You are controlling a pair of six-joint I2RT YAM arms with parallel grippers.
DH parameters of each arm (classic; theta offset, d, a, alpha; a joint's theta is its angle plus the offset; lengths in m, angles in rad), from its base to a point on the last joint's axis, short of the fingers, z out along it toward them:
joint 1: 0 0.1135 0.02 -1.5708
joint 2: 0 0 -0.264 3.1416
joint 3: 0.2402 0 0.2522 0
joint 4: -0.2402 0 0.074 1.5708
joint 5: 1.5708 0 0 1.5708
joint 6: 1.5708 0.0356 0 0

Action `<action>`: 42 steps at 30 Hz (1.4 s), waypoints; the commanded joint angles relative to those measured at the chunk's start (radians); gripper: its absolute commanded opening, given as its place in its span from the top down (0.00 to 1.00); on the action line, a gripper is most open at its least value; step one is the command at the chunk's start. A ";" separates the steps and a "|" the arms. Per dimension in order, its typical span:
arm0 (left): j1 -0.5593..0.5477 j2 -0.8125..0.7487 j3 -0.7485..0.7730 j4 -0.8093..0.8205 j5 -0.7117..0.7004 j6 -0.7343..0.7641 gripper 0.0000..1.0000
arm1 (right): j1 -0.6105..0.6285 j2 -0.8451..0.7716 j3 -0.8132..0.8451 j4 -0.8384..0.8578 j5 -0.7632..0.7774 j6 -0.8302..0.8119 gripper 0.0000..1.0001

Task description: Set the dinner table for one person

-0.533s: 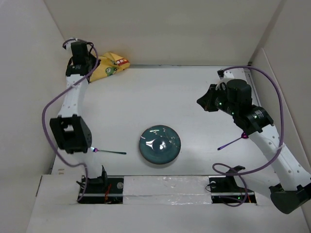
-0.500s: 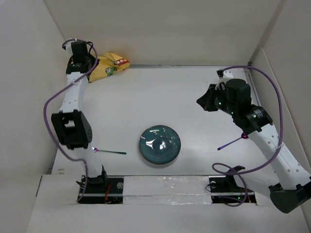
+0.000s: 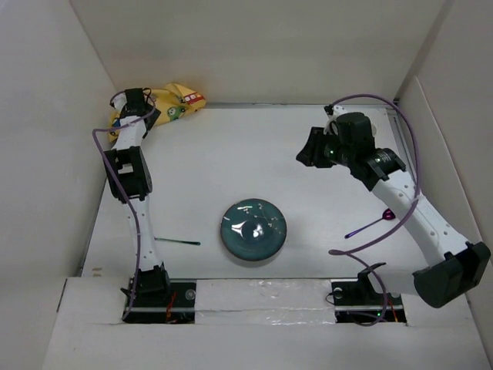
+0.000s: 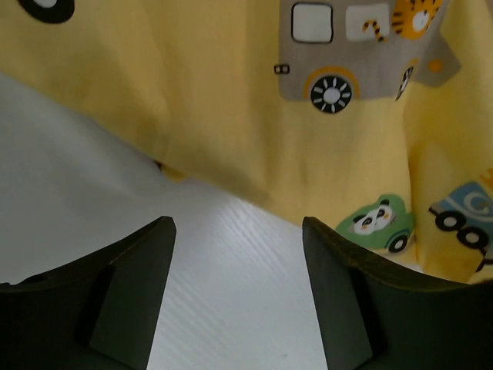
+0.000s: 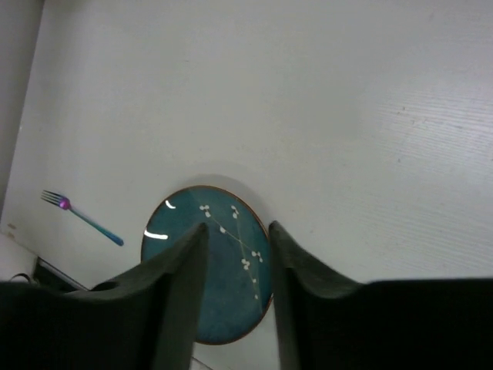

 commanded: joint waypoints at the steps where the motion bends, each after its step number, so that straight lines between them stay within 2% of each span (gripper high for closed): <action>1: 0.000 0.022 0.083 0.105 0.029 -0.065 0.36 | 0.018 0.032 0.061 0.054 -0.050 -0.009 0.49; 6: 0.000 0.122 0.150 0.148 0.042 -0.130 0.35 | 0.053 0.069 0.087 0.054 -0.028 0.009 0.46; 8: 0.000 0.169 0.188 0.179 0.056 -0.163 0.38 | 0.053 0.082 0.090 0.054 -0.028 0.022 0.46; 11: 0.000 0.213 0.210 0.214 0.079 -0.200 0.52 | 0.075 0.099 0.103 0.050 -0.013 0.039 0.47; 12: 0.000 0.219 0.210 0.220 0.088 -0.217 0.63 | 0.084 0.104 0.106 0.050 -0.004 0.043 0.47; 14: 0.000 0.233 0.210 0.234 0.092 -0.227 0.74 | 0.093 0.108 0.112 0.053 0.008 0.051 0.49; 15: 0.000 0.234 0.208 0.236 0.095 -0.225 0.91 | 0.093 0.110 0.115 0.053 0.013 0.056 0.50; 16: 0.000 0.233 0.204 0.237 0.102 -0.222 1.00 | 0.102 0.110 0.118 0.054 0.018 0.057 0.51; 18: -0.009 0.213 0.185 0.248 0.121 -0.207 1.00 | 0.103 0.112 0.119 0.062 0.024 0.059 0.52; 20: -0.032 0.127 0.098 0.293 0.124 -0.179 1.00 | 0.103 0.118 0.121 0.079 0.016 0.062 0.53; 21: -0.059 0.046 0.007 0.333 0.174 -0.170 1.00 | 0.103 0.131 0.129 0.080 0.012 0.060 0.53; 24: -0.113 -0.098 -0.139 0.435 0.219 -0.132 1.00 | 0.092 0.153 0.147 0.080 0.001 0.051 0.55; 27: -0.193 -0.316 -0.334 0.490 0.259 -0.083 1.00 | 0.070 0.164 0.162 0.091 -0.002 0.026 0.59; 32: -0.265 -0.494 -0.427 0.489 0.317 -0.047 1.00 | 0.012 0.153 0.172 0.102 -0.040 0.002 0.66; 33: -0.265 -0.539 -0.430 0.481 0.344 -0.050 1.00 | 0.003 0.150 0.169 0.105 -0.042 -0.001 0.69; 34: -0.276 -0.557 -0.433 0.473 0.387 -0.050 1.00 | -0.015 0.144 0.165 0.106 -0.044 -0.006 0.81; 37: -0.288 -0.628 -0.418 0.426 0.437 -0.030 1.00 | -0.040 0.132 0.164 0.109 -0.048 -0.010 0.99; 39: -0.300 -0.662 -0.411 0.377 0.469 -0.009 1.00 | -0.052 0.113 0.149 0.126 -0.048 -0.010 0.99; 41: -0.300 -0.662 -0.407 0.340 0.507 0.002 1.00 | -0.072 0.112 0.138 0.148 -0.050 -0.010 0.89; 42: -0.300 -0.651 -0.404 0.323 0.533 0.000 1.00 | -0.072 0.131 0.133 0.154 -0.051 -0.010 0.80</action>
